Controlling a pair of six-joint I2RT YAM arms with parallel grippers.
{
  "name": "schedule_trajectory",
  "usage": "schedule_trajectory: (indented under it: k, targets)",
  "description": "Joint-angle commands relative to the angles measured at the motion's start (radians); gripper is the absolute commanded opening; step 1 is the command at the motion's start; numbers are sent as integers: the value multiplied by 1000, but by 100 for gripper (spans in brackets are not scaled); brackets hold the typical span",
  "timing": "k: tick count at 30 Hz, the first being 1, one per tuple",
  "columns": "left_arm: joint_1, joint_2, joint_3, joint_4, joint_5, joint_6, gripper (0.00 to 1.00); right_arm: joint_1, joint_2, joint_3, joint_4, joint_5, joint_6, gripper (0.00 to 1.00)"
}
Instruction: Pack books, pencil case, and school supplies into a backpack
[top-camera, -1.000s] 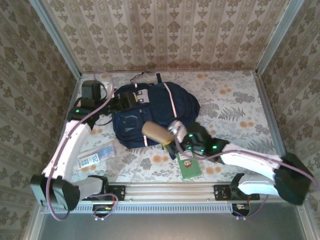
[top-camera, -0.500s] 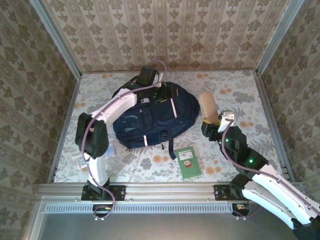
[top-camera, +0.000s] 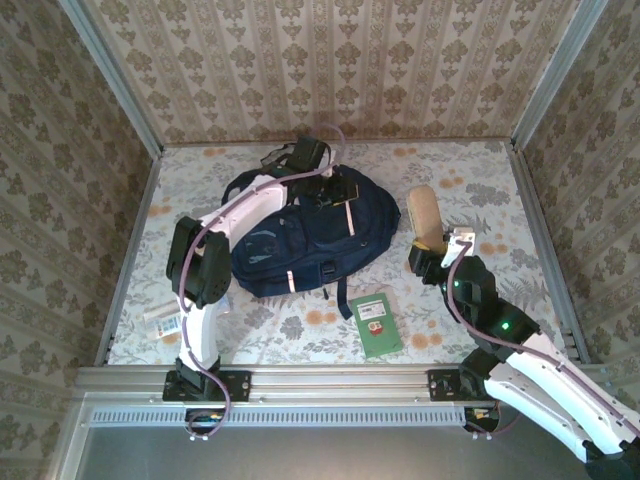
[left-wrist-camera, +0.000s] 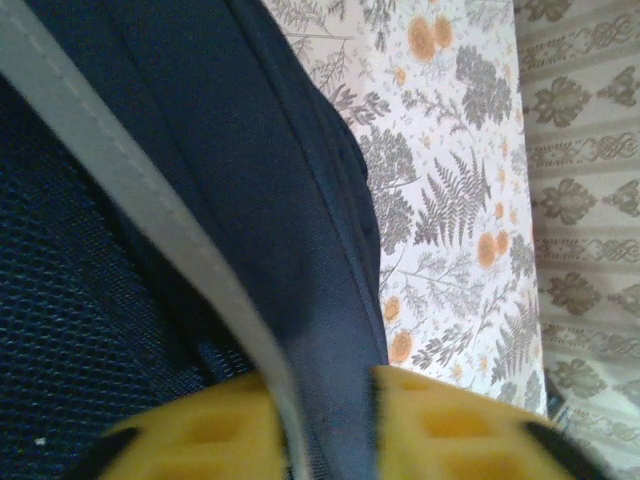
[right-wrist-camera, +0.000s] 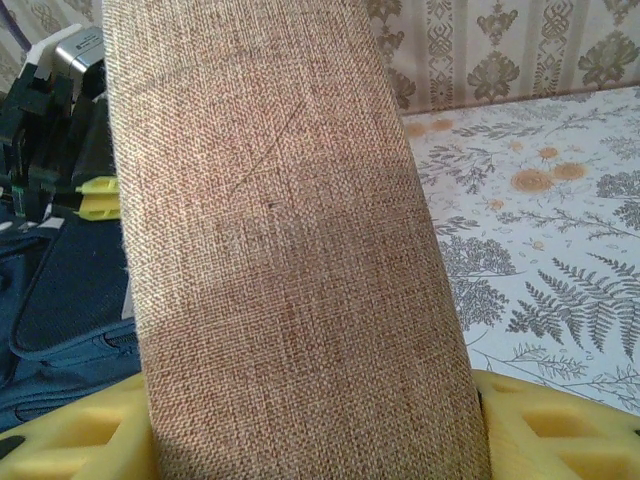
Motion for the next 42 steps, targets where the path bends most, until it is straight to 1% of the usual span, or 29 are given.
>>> schedule_trajectory:
  k: [1, 2, 3, 7, 10, 14, 17, 19, 20, 21, 24, 28, 29, 32, 34, 38, 42]
  targets:
    - [-5, 2, 0, 32, 46, 5, 8, -9, 3, -5, 33, 40, 18, 27]
    - [-5, 2, 6, 25, 57, 17, 2, -11, 8, 1, 24, 50, 20, 27]
    - [-3, -6, 13, 14, 67, 33, 0, -12, 14, 9, 11, 63, 21, 26]
    - [13, -71, 61, -83, 94, 141, 0, -21, 31, 34, -24, 82, 19, 24]
    - [35, -143, 106, -186, 124, 234, 0, -33, 51, 50, -36, 77, 19, 24]
    - [69, -229, 150, -286, 152, 304, 0, -56, 102, 62, -34, 50, 18, 24]
    - [83, -272, 198, -373, 171, 361, 0, -85, 140, 61, -20, 2, 40, 24]
    - [84, -302, 228, -437, 171, 414, 0, -100, 166, 60, 5, -39, 49, 24]
    - [84, -316, 234, -452, 205, 434, 0, -104, 180, 59, 22, -65, 43, 24]
    - [87, -334, 234, -460, 216, 453, 0, -107, 199, 59, 42, -100, 34, 24]
    - [110, -380, 221, -450, 267, 493, 0, -109, 263, 67, 111, -259, -15, 25]
    - [150, -419, 195, -386, 373, 477, 0, -106, 375, 108, 174, -472, -44, 26]
    - [176, -424, 193, -374, 396, 472, 0, -106, 408, 119, 192, -518, -46, 27]
    - [195, -432, 198, -362, 434, 473, 0, -95, 507, 162, 223, -608, -61, 27]
    - [203, -437, 193, -353, 442, 468, 0, -84, 585, 197, 248, -671, -75, 29]
    - [218, -442, 173, -333, 458, 453, 0, -34, 742, 304, 252, -726, -133, 35]
    - [233, -459, 143, -305, 466, 435, 0, 6, 949, 468, 222, -692, -153, 43]
